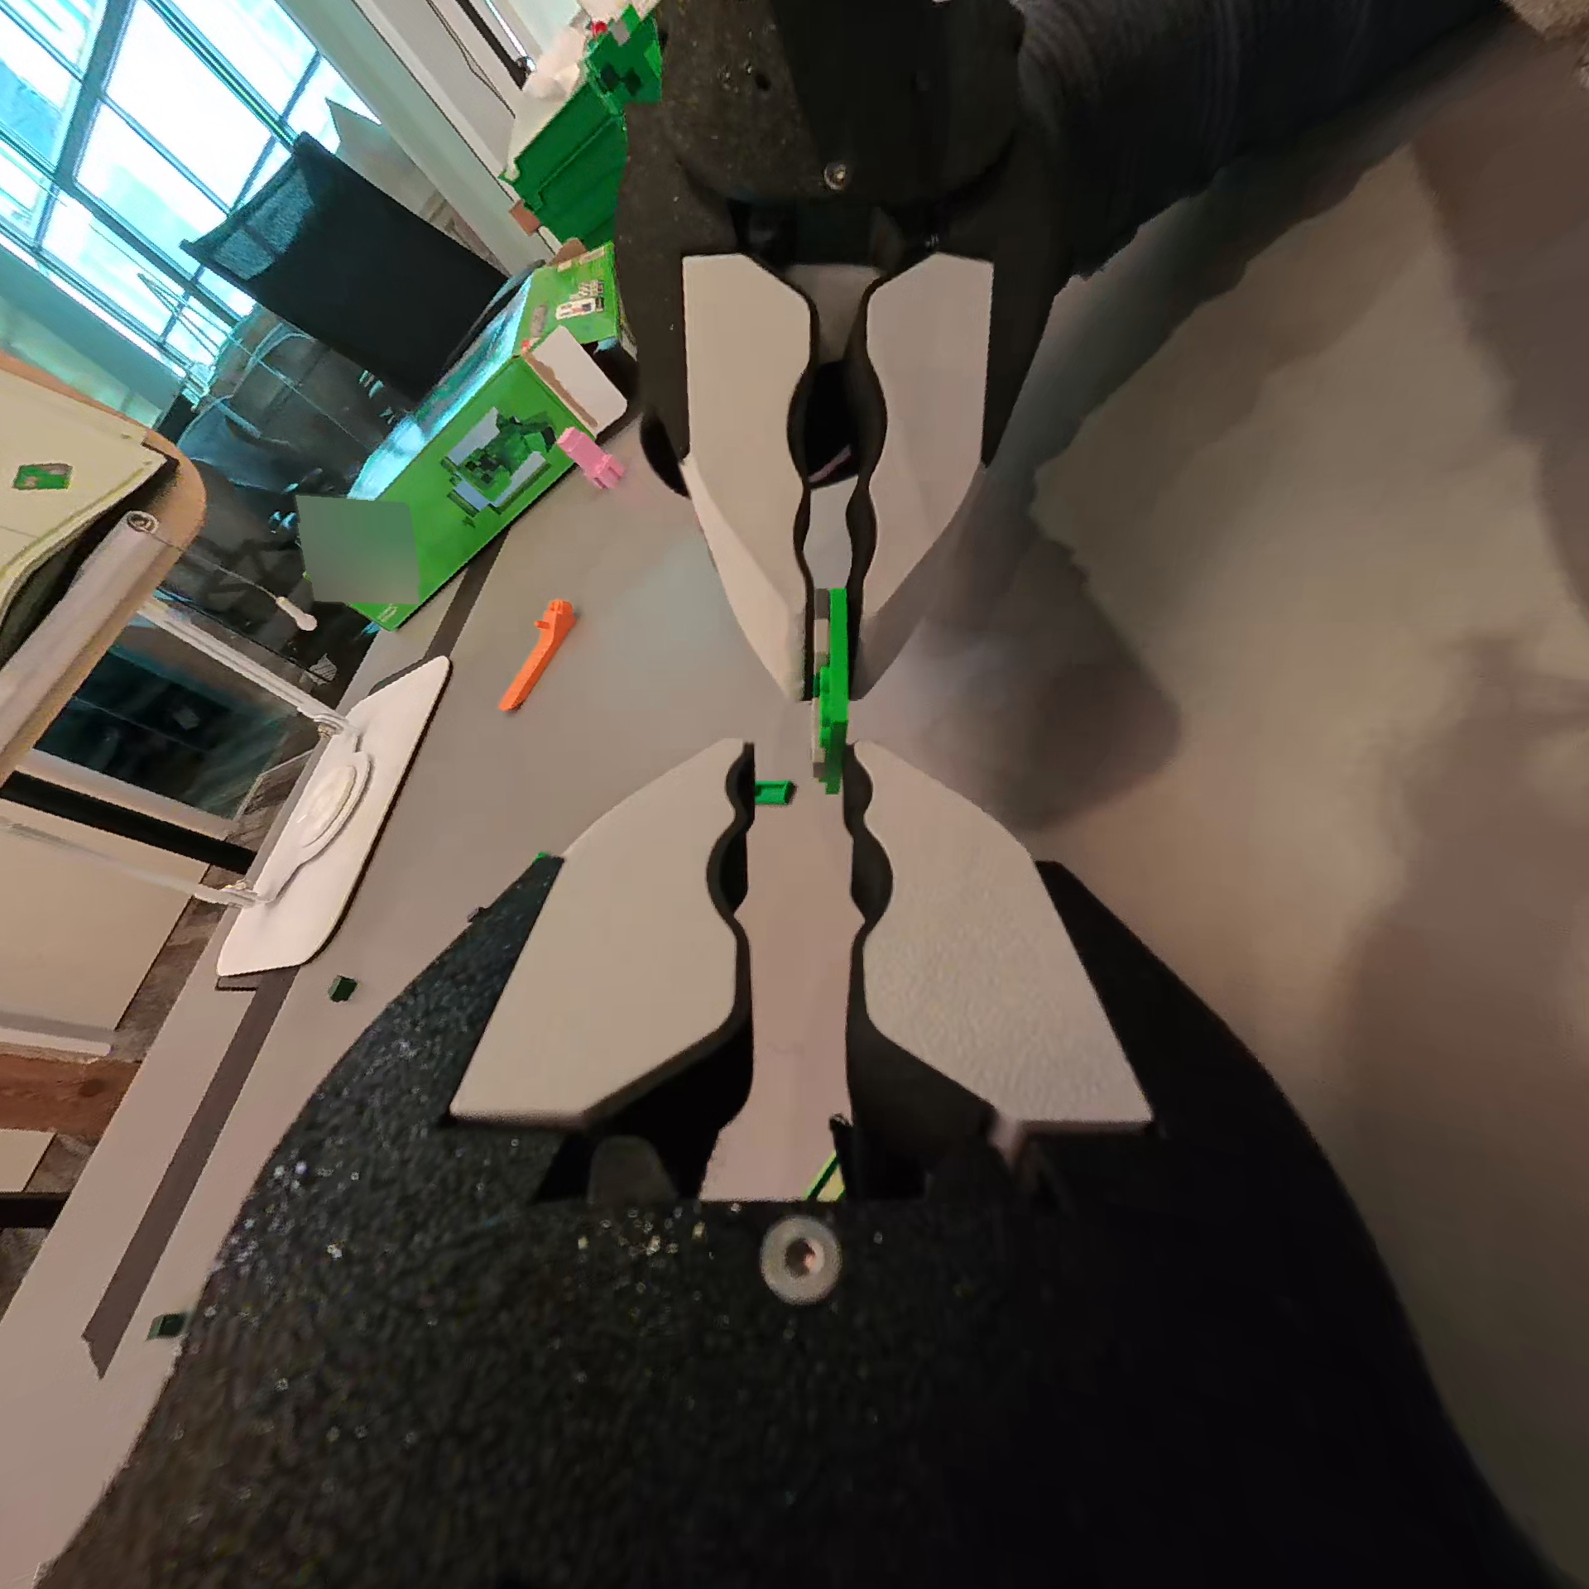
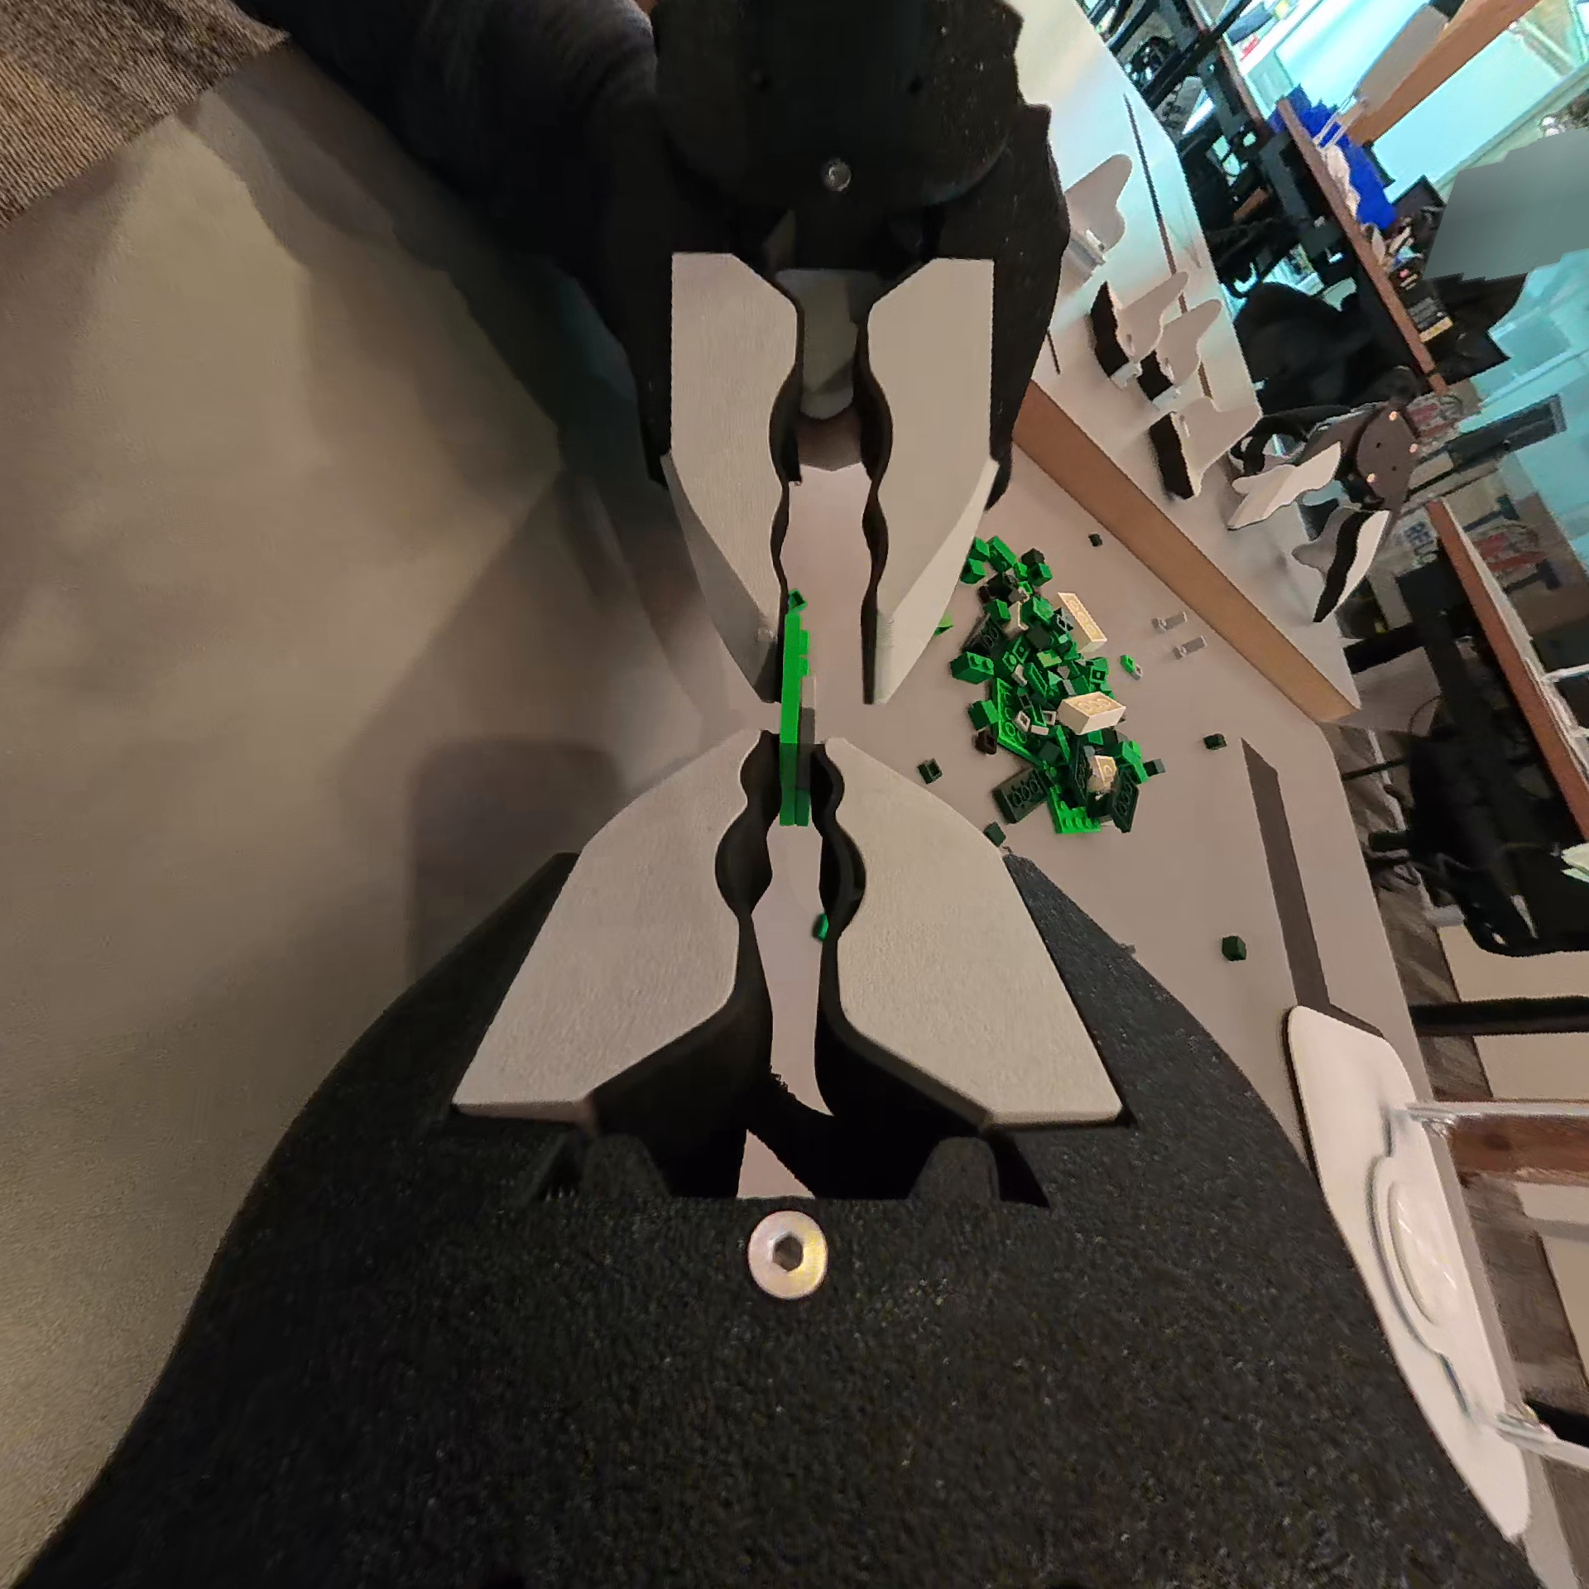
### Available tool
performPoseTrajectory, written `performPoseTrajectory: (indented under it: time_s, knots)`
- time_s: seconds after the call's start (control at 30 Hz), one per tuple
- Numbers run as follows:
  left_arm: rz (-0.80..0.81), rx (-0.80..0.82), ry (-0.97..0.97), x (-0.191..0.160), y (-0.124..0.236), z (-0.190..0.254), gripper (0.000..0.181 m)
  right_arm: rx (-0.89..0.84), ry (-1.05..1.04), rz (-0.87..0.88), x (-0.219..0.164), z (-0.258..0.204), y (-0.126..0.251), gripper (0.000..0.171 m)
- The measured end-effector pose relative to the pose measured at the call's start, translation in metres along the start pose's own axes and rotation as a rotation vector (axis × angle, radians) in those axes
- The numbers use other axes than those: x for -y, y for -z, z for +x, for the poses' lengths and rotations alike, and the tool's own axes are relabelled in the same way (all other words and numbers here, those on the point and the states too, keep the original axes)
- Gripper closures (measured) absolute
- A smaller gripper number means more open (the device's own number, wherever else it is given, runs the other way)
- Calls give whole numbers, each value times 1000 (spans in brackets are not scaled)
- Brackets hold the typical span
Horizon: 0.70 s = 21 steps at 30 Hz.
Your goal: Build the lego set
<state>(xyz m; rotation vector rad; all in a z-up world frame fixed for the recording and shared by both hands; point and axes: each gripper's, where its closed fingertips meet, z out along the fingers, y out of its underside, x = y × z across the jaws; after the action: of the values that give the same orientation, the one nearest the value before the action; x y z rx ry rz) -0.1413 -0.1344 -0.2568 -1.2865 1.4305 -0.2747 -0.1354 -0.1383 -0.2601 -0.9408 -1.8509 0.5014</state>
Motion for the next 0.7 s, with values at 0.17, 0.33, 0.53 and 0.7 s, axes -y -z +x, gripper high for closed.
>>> performPoseTrajectory:
  time_s: [0.17,0.33,0.53,0.7]
  knots:
    - [43,-69,-3,5,1,10,175,16,-6,36,5,-2,2,165]
    - [67,-57,-41,7,1,11,176,28,-16,52,7,-2,4,165]
    - [47,-82,-62,7,3,16,176,56,-13,57,8,-7,3,165]
    - [92,-76,57,12,3,8,167,59,-44,83,11,-4,6,165]
